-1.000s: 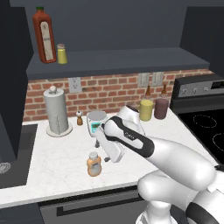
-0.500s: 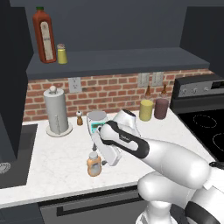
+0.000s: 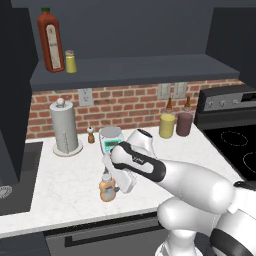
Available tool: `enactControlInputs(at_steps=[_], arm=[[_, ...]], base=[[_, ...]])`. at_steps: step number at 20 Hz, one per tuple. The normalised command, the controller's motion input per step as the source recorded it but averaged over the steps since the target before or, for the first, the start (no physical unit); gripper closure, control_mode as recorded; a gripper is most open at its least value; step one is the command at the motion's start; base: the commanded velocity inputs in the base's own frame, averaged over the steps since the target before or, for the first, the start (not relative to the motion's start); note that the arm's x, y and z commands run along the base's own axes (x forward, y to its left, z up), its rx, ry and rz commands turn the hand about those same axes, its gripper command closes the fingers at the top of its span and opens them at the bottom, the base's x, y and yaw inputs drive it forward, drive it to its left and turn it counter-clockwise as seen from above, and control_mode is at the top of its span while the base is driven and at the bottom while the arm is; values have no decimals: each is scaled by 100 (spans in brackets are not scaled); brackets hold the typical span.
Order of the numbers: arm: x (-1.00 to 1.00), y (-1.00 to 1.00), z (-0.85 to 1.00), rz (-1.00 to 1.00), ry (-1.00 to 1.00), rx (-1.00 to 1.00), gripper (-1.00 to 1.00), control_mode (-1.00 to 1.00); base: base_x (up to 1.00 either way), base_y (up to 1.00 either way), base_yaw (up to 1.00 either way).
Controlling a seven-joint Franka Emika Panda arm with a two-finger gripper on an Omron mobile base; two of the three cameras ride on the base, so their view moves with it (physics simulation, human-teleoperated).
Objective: Put the shaker and condiment bottle from the counter next to their counterparts in the cabinet.
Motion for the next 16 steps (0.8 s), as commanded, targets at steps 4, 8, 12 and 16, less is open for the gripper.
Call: enactControlInputs(at_steps=[4,8,12,16], arm=[[0,0,-9,0,0,0,-100,-100],[0,2,-10,0,0,0,100,-100],[0,2,-7,0,0,0,100,-100],[0,0,-2,0,0,0,100,-100]], base=[[0,0,0],[0,0,0],[0,0,0],[0,0,0]])
